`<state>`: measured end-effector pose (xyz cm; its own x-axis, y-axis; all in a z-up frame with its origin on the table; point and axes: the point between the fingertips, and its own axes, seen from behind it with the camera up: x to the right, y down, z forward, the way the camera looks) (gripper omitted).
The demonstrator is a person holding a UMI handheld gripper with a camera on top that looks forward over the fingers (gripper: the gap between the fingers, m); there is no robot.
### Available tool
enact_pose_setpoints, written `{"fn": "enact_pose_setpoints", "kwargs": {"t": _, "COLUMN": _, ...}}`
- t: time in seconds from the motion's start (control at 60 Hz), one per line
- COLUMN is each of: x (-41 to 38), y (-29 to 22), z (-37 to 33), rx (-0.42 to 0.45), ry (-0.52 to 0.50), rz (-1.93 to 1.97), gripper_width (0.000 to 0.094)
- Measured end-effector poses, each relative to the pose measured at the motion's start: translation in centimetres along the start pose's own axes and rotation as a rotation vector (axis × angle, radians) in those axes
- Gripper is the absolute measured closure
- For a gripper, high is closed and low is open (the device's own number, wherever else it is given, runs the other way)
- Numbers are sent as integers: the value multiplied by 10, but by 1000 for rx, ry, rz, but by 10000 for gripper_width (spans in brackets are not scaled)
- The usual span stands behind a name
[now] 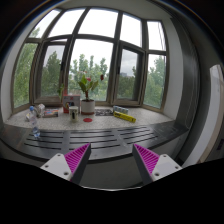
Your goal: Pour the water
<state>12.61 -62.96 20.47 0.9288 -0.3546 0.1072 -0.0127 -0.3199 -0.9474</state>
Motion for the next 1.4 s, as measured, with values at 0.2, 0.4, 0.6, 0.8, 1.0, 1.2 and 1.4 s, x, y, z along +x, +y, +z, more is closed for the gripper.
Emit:
{"fn": "enact_pose_setpoints", "kwargs": {"t": 0.2, "x": 1, "y": 5, "z": -3, "rx": -1, "ry": -32, "rz": 27, "gripper_width": 77}}
{"fn": "enact_pose_setpoints", "kwargs": {"t": 0.4, "x": -32, "y": 33, "z": -13, "rx": -29, "ry": -114, "rz": 29, "gripper_width": 81}}
{"fn": "enact_pose_setpoints", "kwargs": {"t": 0.6, "x": -137, "y": 69, "z": -26, "rx": -79, "ry": -272, "rz": 0, "gripper_width": 82}}
{"fn": "enact_pose_setpoints", "kwargs": {"t": 0.8, "x": -273, "y": 58, "z": -24, "rx": -33, "ry": -421, "rz": -9, "gripper_width": 81}}
{"fn": "enact_pose_setpoints", "kwargs": {"t": 1.0, "x": -396, "y": 27, "z": 27, "rx": 7, "ry": -500, "rz": 2, "gripper_width": 75}}
{"fn": "enact_pose_setpoints", "kwargs": {"t": 1.2, "x": -489, "y": 4, "z": 122, "rx": 46, "ry": -486, "rz": -18, "gripper_width": 78}}
{"fn": "enact_pose_setpoints", "kwargs": {"t": 1.4, "x": -552, "y": -19, "z": 212, "rx": 116, "ry": -439, "rz": -52, "gripper_width": 81}}
